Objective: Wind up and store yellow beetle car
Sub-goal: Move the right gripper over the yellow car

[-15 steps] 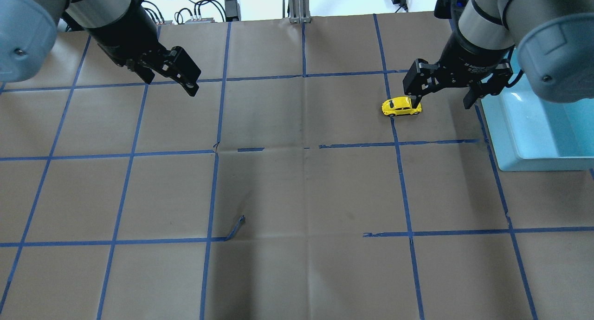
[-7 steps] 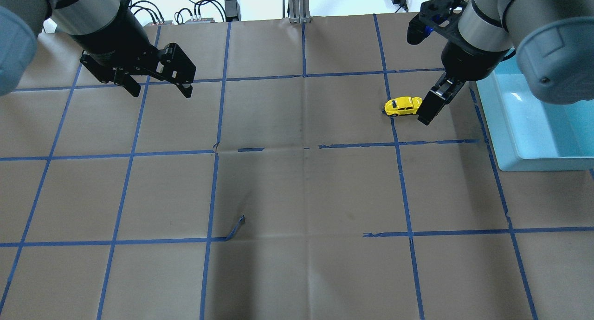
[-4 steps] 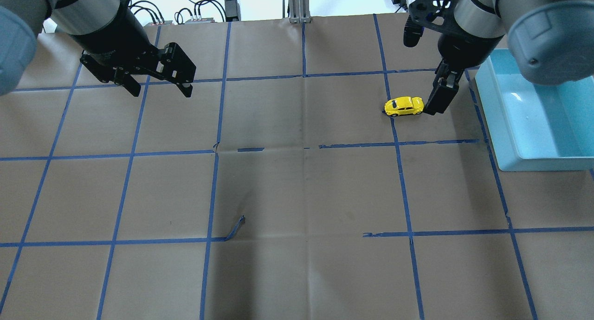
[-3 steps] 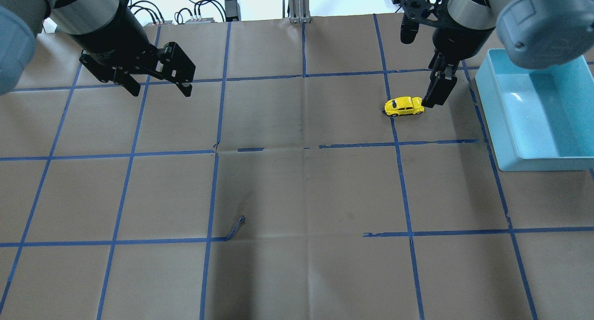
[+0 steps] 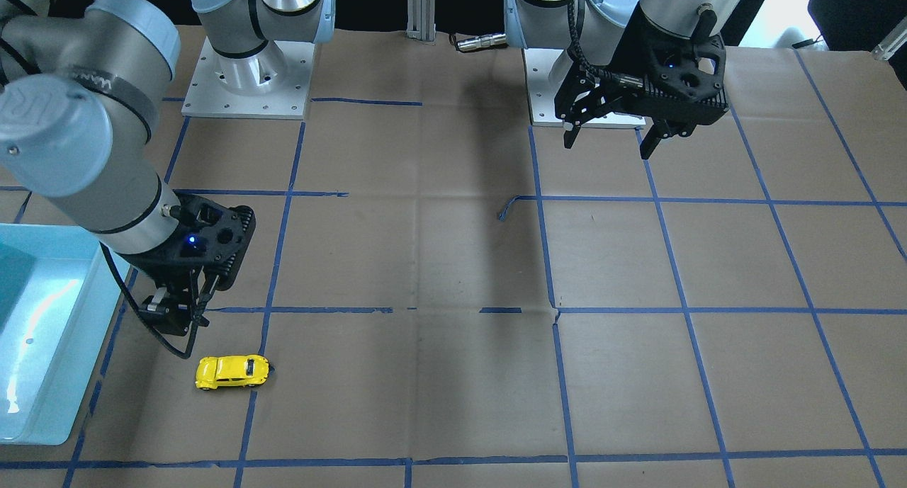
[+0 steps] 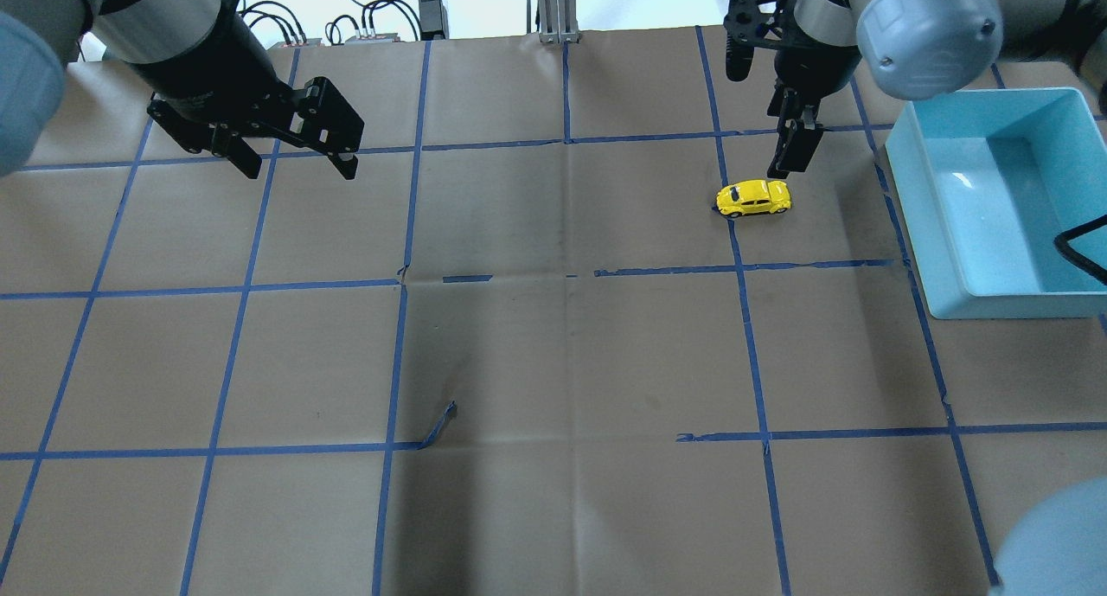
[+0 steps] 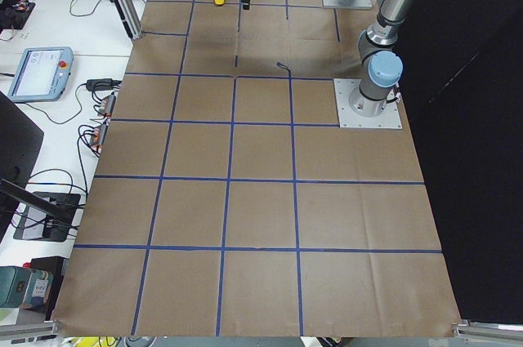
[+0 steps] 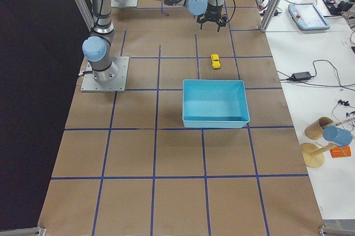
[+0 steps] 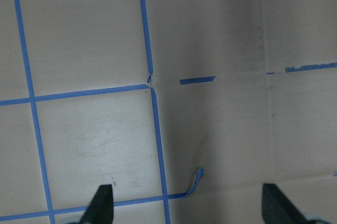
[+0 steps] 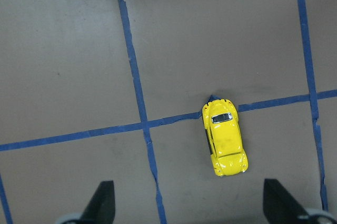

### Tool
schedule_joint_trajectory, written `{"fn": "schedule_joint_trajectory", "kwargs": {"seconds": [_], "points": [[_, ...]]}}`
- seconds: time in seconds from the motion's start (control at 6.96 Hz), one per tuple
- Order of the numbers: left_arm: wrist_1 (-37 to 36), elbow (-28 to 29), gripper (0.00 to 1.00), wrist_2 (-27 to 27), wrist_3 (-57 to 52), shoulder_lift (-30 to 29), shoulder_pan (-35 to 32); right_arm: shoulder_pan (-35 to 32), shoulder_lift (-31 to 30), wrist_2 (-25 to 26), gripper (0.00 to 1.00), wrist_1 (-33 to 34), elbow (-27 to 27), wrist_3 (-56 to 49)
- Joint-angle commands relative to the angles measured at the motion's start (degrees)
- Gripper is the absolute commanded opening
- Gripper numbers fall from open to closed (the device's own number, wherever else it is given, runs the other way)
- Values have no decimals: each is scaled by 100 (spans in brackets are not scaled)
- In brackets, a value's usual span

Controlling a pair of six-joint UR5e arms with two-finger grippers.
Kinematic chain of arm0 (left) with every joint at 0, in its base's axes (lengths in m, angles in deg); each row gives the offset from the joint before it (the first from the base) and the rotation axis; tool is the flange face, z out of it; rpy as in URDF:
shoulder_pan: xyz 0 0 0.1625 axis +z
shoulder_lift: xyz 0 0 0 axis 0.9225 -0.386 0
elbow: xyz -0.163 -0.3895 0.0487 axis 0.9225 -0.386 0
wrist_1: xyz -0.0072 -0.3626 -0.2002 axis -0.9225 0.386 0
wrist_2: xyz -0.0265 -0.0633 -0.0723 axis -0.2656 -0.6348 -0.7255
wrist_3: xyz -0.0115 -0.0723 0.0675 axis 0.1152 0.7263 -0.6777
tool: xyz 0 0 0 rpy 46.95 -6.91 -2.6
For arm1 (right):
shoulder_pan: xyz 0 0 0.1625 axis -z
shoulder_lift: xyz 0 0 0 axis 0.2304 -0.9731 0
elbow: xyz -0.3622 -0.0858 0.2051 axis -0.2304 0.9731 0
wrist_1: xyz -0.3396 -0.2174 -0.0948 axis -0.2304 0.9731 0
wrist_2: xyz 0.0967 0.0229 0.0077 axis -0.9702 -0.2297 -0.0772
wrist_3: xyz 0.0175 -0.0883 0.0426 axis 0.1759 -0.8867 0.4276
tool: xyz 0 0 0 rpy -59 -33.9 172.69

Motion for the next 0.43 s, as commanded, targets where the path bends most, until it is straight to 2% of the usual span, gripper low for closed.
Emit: {"fn": "schedule_joint_trajectory", "kwargs": {"seconds": [0.0,0.29], "points": [[-20,0,99,7,0,-4,-8,-1,464,5,100,602,-76,-390],[-56,0,99,-2,0,-4,1,51,781,23,100,1314,-285,-987]]}}
